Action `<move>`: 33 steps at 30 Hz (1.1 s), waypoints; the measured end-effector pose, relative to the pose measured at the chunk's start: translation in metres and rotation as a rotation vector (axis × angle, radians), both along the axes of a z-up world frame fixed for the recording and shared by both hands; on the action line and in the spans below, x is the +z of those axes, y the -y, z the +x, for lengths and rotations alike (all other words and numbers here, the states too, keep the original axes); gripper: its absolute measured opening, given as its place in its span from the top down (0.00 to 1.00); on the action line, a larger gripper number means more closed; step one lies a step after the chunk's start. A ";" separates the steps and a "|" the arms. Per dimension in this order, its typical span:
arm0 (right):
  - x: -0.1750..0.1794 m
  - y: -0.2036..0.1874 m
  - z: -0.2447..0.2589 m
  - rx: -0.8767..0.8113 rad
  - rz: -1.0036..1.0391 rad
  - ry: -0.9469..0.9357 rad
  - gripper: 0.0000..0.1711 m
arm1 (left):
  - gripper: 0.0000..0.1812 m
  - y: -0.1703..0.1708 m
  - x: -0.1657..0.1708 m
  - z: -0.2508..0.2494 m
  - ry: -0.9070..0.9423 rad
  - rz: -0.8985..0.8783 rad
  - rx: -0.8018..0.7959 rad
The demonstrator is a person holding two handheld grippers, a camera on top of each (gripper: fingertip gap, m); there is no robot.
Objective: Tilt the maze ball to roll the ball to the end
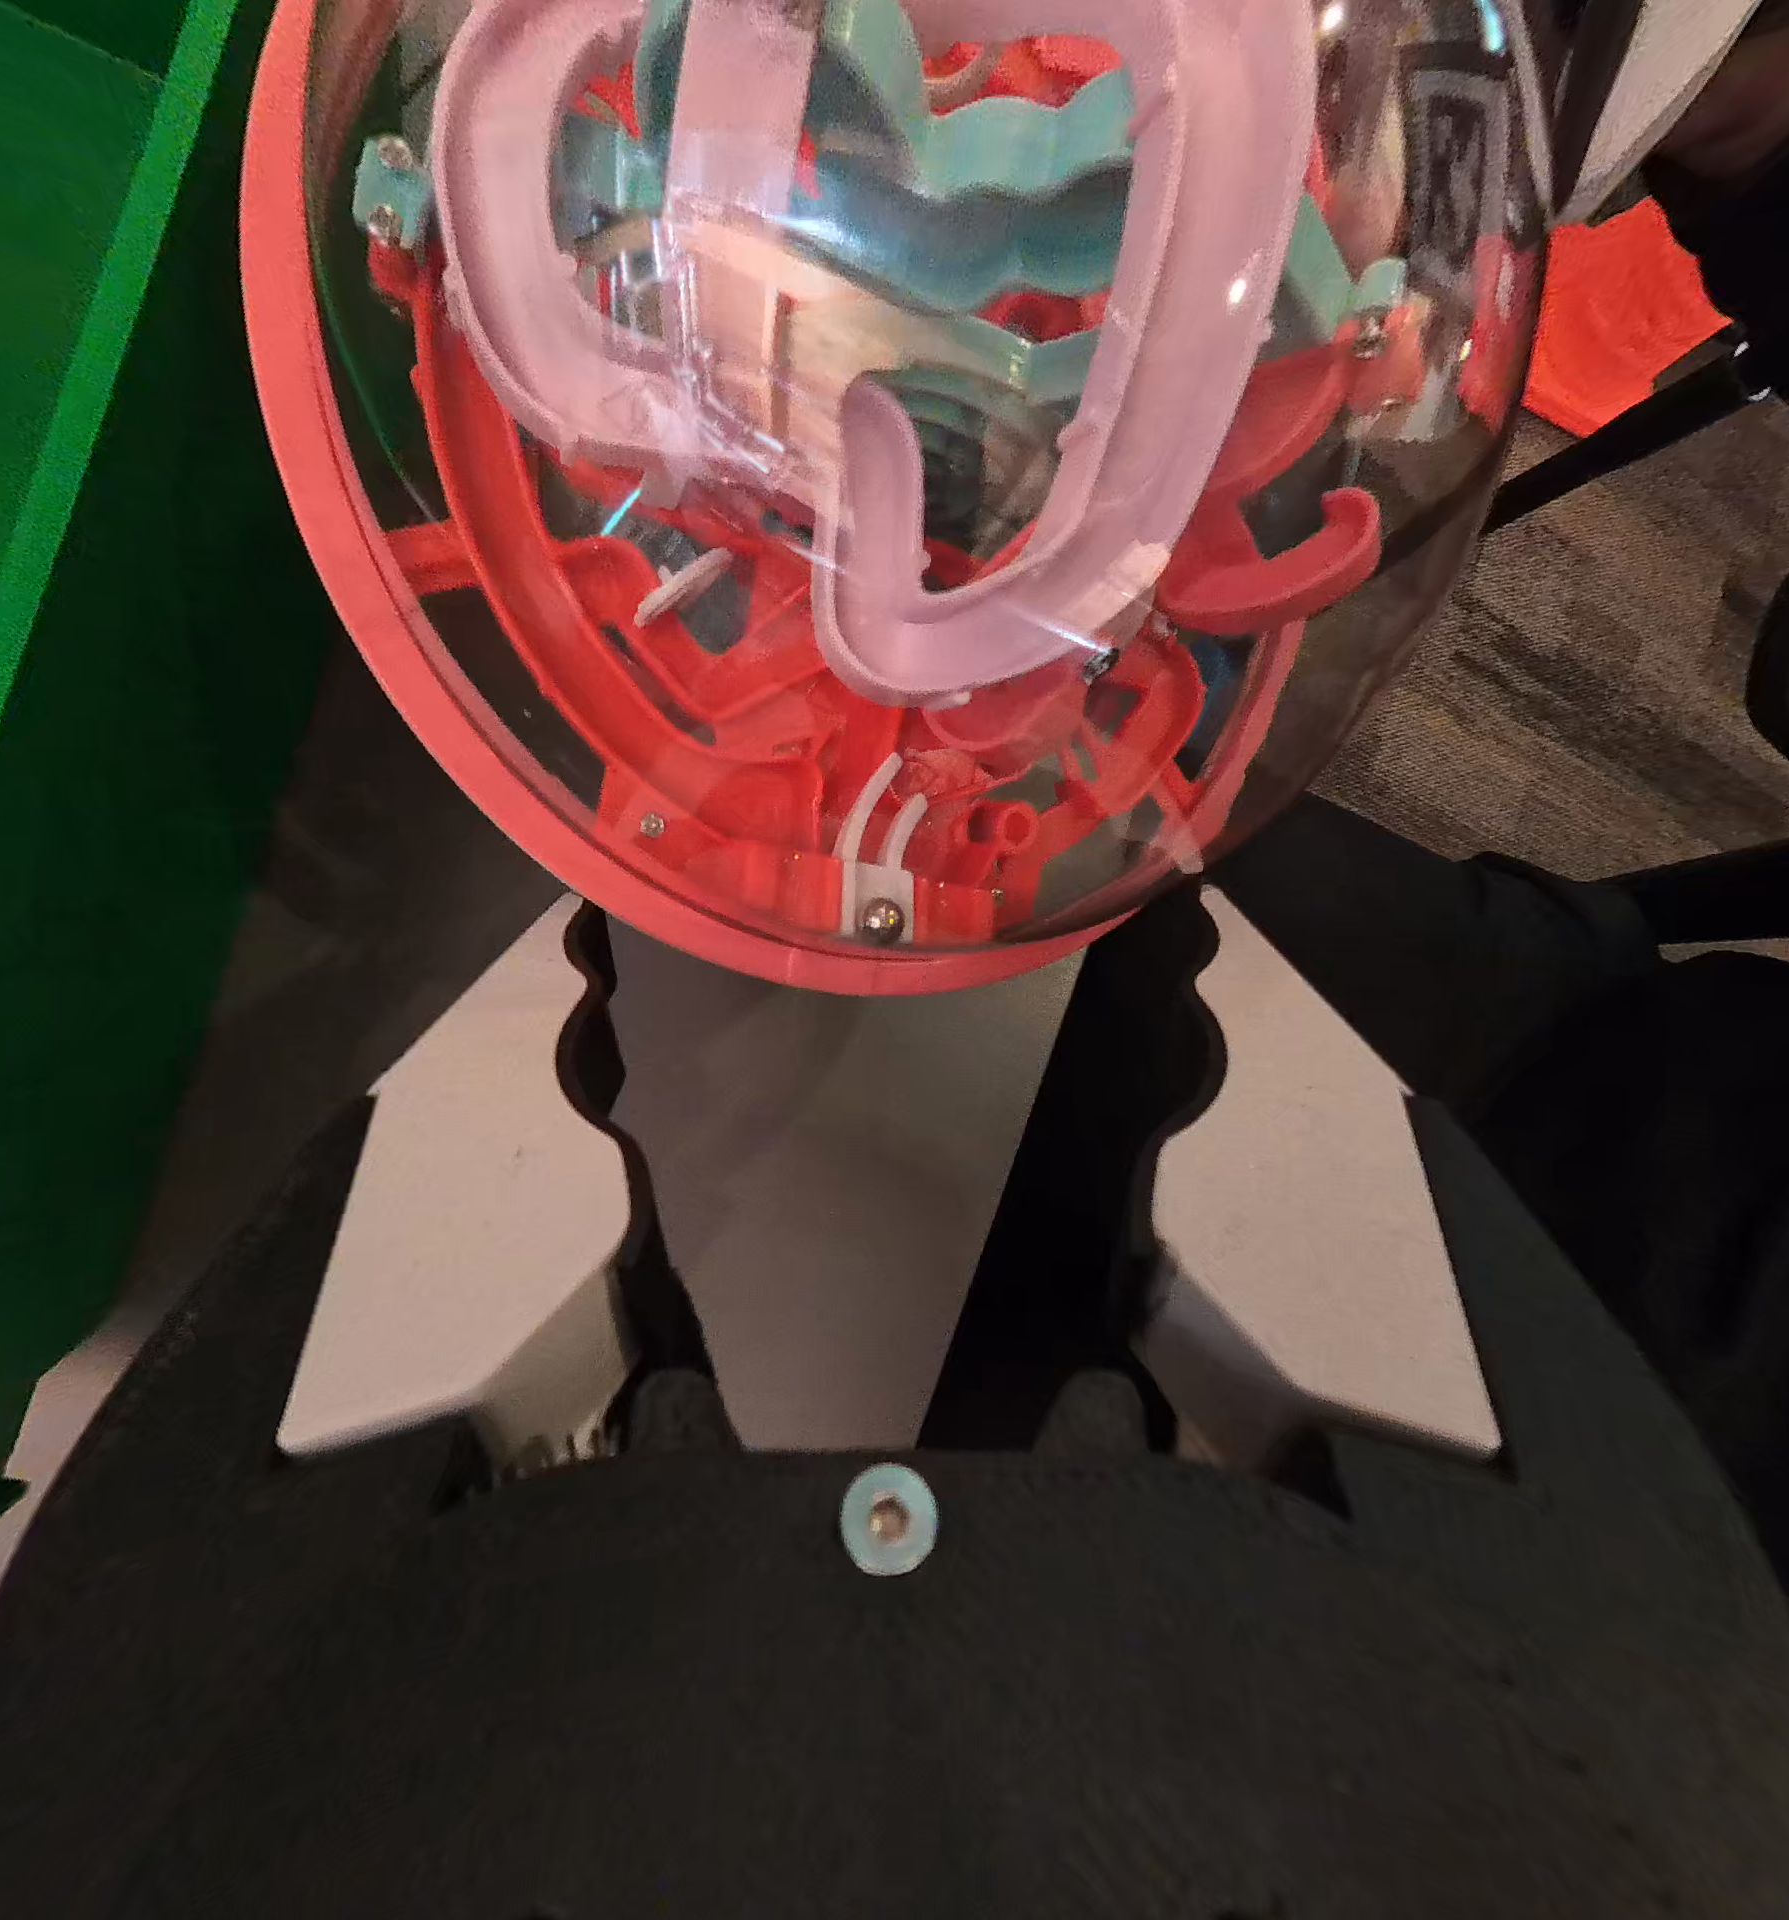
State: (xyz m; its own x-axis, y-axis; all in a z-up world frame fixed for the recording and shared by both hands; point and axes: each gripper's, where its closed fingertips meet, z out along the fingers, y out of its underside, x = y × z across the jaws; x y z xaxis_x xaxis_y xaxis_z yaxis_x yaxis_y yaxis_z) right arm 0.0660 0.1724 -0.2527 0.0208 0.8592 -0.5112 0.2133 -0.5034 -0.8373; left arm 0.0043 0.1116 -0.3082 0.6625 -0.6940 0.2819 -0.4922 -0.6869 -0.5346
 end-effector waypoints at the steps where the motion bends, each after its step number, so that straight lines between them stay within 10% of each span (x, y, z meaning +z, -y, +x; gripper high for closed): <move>1: 0.000 0.001 0.001 0.000 0.006 0.014 0.28 | 0.42 0.000 0.000 0.000 -0.007 0.006 -0.003; 16: 0.009 0.005 0.001 0.064 0.381 0.329 0.30 | 0.45 -0.002 0.008 -0.002 0.015 0.021 0.006; 33: -0.002 0.005 0.001 0.058 0.153 0.218 0.29 | 0.45 -0.009 0.023 -0.005 -0.017 0.023 -0.018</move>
State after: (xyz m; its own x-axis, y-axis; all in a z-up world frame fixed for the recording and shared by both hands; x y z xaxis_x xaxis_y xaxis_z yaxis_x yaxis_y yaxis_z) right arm 0.0673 0.1677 -0.2551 0.0649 0.9290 -0.3644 0.4217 -0.3565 -0.8337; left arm -0.0009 0.1209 -0.2852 0.6539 -0.7124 0.2547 -0.5137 -0.6652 -0.5419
